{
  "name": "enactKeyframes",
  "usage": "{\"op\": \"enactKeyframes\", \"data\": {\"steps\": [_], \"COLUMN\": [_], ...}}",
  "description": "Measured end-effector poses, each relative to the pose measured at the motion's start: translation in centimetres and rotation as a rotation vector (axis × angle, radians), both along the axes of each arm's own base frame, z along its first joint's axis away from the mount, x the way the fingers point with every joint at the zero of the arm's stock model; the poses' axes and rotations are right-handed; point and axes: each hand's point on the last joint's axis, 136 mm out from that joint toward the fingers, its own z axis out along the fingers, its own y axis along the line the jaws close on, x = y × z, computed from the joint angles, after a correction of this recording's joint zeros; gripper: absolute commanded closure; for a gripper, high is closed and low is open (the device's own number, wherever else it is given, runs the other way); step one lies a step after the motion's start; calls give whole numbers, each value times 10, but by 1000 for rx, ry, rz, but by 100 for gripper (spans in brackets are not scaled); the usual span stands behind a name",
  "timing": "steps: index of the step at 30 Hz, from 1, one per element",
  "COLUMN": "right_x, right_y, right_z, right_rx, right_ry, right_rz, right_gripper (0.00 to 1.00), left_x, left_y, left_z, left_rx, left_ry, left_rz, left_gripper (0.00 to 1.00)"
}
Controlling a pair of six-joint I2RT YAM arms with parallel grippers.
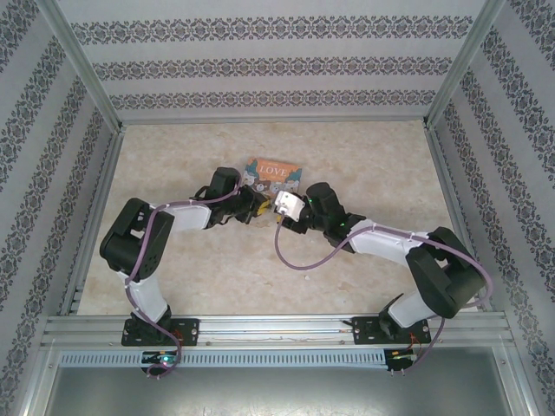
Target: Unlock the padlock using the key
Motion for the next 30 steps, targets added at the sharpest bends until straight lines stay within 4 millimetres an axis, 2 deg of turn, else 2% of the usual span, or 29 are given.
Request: {"op": "enactKeyframes", "data": {"steps": [8,16,22,30], "right_x": [1,-5,-2,3], "right_y": [19,28,25,22], "right_z": [-8,-21,-30,-29], "right_rx": [-91,-152,-186,-207], "right_ry": [-37,-46,-50,-72], "right_rz": [83,118,107,90], "right_gripper": [55,59,63,71], "left_x": [-4,-7,-7,-8], "left_y": [4,0,0,0], "left_z": [7,7,7,6], "left_rx": [8,-6,-11,-13], "left_ry": [44,67,76,82], "left_rz": [28,39,47,50], "left_gripper": [100,100,100,100]}}
